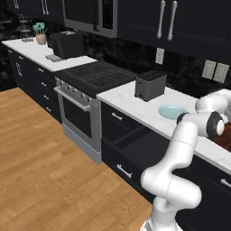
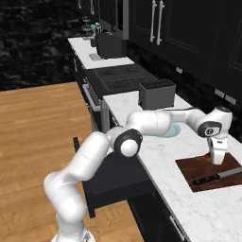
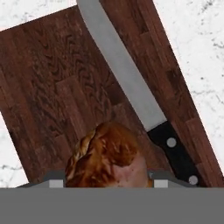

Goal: Pick up the knife from the drawer and place it on the cutting board. Then place the meat from the plate to the cutting board.

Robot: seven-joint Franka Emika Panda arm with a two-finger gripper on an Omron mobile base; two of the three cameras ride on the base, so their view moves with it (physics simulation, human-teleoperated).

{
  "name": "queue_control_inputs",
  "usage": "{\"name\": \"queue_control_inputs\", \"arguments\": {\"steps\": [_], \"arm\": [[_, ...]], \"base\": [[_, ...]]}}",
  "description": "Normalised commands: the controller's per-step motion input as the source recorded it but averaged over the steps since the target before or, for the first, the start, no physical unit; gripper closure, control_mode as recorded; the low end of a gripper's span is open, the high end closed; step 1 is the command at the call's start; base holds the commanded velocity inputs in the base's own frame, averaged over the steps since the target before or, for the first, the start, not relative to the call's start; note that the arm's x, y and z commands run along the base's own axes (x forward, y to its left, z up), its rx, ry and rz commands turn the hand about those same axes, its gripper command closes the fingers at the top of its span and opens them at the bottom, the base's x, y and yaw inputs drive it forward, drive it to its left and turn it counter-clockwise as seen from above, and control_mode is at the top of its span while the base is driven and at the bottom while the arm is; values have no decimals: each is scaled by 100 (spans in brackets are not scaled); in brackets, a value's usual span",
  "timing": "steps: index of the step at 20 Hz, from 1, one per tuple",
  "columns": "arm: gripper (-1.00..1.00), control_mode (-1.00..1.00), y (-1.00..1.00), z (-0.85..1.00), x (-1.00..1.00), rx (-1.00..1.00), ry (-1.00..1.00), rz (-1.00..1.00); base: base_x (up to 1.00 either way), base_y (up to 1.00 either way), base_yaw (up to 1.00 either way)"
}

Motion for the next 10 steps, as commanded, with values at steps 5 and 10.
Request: {"name": "queue_control_inputs", "arguments": {"steps": [5,10], "arm": [[100,-100,-2,-39,4,-1,0,0],[100,-100,0,-28,5,-2,-1,0]], "base": [[0,0,0],[0,0,0]]}}
